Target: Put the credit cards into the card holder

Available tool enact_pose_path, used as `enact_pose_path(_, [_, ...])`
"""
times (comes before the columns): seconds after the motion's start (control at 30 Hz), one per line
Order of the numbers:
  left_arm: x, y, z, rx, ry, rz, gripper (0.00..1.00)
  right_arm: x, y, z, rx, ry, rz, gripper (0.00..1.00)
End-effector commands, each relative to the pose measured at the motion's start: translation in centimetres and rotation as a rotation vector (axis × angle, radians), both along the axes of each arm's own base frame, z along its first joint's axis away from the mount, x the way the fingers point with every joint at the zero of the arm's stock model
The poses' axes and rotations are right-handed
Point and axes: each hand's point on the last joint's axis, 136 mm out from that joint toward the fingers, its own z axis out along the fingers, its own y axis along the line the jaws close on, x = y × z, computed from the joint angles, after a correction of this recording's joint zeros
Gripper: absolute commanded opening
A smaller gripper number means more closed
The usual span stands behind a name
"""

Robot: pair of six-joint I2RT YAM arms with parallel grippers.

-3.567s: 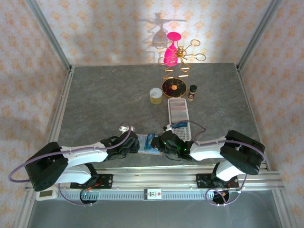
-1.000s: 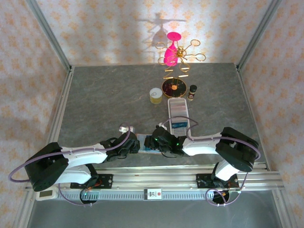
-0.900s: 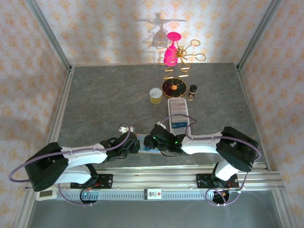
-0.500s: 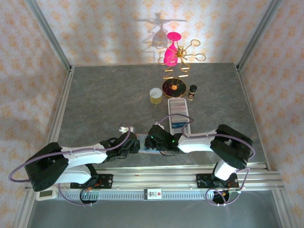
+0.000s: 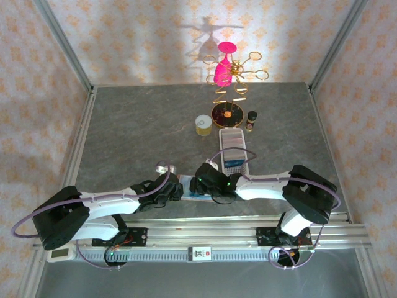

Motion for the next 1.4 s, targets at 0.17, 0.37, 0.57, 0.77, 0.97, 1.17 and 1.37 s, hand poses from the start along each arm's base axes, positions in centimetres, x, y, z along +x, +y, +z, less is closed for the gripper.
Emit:
enact_pose_path(0.17, [-3.8, -0.5, -2.6, -0.007, 0.157, -0.094, 0.25, 0.6, -1.1, 0.2, -0.072, -0.028, -0.017, 0.36])
enact_pose_path(0.37, [-3.8, -0.6, -2.5, -0.012, 0.156, -0.094, 0.26, 0.5, 0.0, 0.2, -0.048, -0.028, 0.025, 0.26])
enact_pose_path(0.57, [-3.7, -0.8, -2.2, -0.029, 0.149, -0.088, 0.32, 0.5, 0.8, 0.3, -0.031, -0.018, 0.042, 0.23])
enact_pose_path(0.77, [-3.9, -1.8, -1.7, -0.103, 0.149, -0.103, 0.35, 0.7, 1.8, 0.4, -0.011, -0.013, 0.054, 0.2])
enact_pose_path(0.97, [-4.5, -2.4, -1.5, -0.169, 0.162, -0.116, 0.4, 0.5, 2.7, 0.2, 0.008, 0.003, 0.074, 0.18])
enact_pose_path(1.17, [-4.6, -2.0, -1.7, -0.176, 0.158, -0.101, 0.43, 0.2, 4.2, 0.9, 0.097, 0.019, 0.093, 0.18])
enact_pose_path(1.37, [-4.6, -1.1, -2.5, -0.13, 0.167, -0.08, 0.43, 0.6, 3.6, 1.7, 0.088, -0.005, 0.073, 0.22])
